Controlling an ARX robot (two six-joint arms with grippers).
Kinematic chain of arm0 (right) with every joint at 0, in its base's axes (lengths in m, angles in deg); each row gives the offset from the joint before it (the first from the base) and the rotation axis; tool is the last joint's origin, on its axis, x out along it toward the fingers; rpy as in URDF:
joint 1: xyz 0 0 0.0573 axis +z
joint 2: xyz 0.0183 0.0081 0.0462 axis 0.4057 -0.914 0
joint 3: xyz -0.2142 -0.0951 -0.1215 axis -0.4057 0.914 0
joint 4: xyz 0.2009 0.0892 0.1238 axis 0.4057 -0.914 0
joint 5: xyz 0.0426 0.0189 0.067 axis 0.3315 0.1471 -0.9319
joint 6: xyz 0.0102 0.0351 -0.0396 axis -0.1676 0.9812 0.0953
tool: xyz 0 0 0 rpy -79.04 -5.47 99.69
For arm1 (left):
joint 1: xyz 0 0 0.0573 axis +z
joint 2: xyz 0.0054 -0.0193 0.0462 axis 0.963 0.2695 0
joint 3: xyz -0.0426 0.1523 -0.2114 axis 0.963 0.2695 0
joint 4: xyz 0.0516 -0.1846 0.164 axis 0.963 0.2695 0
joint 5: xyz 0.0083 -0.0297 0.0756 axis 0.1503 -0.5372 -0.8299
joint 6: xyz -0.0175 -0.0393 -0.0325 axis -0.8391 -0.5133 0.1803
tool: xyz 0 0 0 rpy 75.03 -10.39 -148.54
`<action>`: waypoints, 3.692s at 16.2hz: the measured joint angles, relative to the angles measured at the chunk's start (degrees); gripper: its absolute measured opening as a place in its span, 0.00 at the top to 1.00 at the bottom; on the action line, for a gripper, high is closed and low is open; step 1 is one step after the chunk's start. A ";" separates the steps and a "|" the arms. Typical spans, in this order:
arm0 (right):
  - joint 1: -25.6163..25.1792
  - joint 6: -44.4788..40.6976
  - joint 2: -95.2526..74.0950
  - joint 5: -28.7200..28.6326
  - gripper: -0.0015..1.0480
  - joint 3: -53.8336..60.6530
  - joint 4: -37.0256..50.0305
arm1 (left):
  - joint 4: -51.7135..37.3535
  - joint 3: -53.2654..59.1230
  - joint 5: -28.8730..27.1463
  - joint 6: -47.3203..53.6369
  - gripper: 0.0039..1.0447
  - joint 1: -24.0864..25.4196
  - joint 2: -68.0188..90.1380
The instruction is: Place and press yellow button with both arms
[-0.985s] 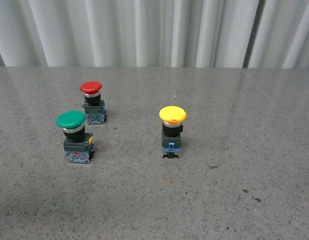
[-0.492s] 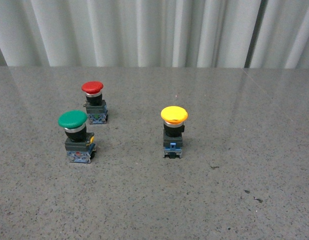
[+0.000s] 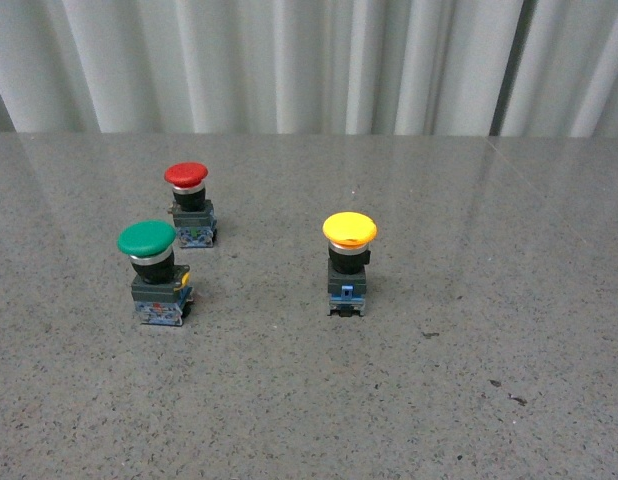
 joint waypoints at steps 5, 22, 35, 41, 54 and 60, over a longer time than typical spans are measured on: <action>0.00 0.00 0.00 0.00 0.06 0.00 0.00 | -0.55 1.95 0.04 0.00 0.99 0.00 -1.86; 1.38 9.20 -13.25 -7.10 0.06 -4.22 3.52 | -0.48 3.32 0.00 -0.11 0.07 0.00 -3.26; 28.70 18.53 -89.09 -4.81 0.13 -43.60 32.87 | -0.46 3.32 0.04 -0.11 0.06 0.00 -3.26; 31.43 18.69 -95.80 -3.13 0.78 -45.27 34.10 | -0.44 3.32 0.02 -0.11 0.06 0.00 -3.26; 30.32 19.12 -101.04 -1.66 0.98 -45.51 34.80 | -0.44 3.32 0.04 -0.11 0.06 0.00 -3.26; 30.08 19.12 -101.81 -1.73 0.98 -45.51 34.88 | -0.44 3.32 0.04 -0.11 0.06 0.00 -3.26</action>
